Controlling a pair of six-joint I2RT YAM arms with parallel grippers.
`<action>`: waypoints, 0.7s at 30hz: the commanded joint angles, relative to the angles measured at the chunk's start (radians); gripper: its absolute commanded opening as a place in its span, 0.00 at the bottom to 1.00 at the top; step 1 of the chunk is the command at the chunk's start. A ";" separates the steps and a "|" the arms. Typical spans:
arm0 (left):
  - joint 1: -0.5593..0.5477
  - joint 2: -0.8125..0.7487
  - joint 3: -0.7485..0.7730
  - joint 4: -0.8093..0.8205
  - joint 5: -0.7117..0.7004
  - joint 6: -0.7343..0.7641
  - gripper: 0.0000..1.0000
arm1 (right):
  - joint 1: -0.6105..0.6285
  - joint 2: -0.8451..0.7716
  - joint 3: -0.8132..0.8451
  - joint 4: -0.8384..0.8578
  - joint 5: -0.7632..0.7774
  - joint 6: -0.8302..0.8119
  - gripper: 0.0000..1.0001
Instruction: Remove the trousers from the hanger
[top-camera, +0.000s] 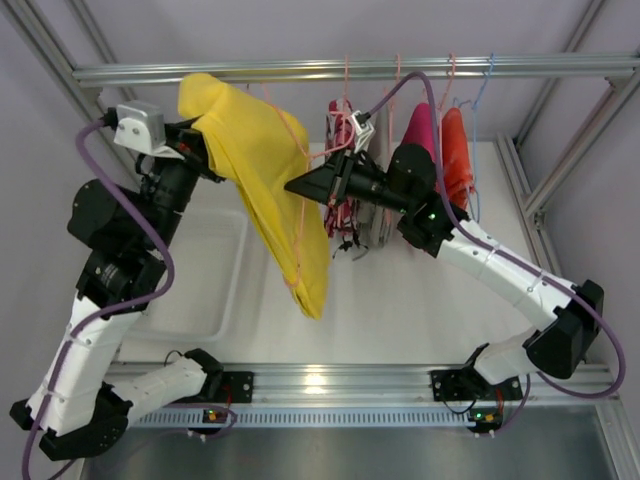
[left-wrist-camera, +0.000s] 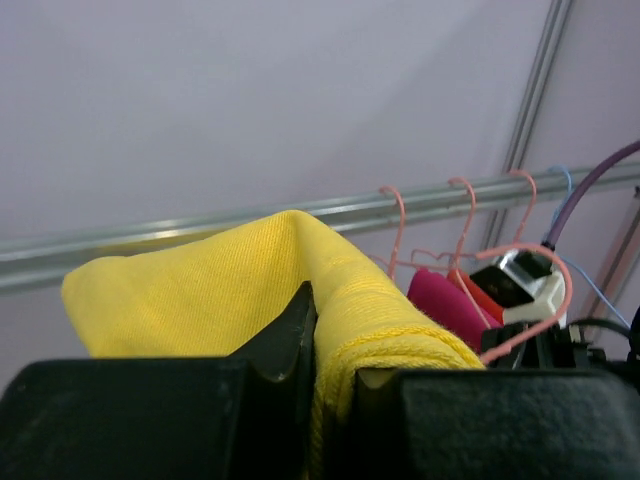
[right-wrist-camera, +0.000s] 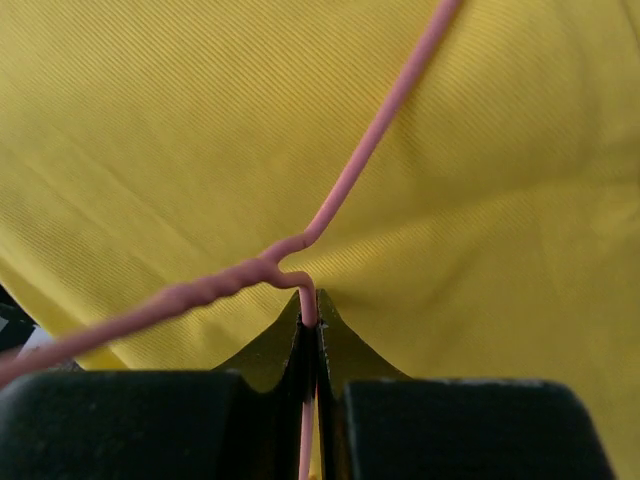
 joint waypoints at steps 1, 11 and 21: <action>0.004 0.003 0.174 0.218 -0.035 0.092 0.00 | 0.024 0.023 0.008 0.088 -0.007 -0.060 0.00; 0.004 0.066 0.393 0.322 -0.052 0.411 0.00 | 0.033 0.046 -0.055 0.074 0.022 -0.090 0.00; 0.004 0.032 0.464 0.383 -0.144 0.732 0.00 | 0.053 0.032 -0.086 0.059 0.019 -0.116 0.00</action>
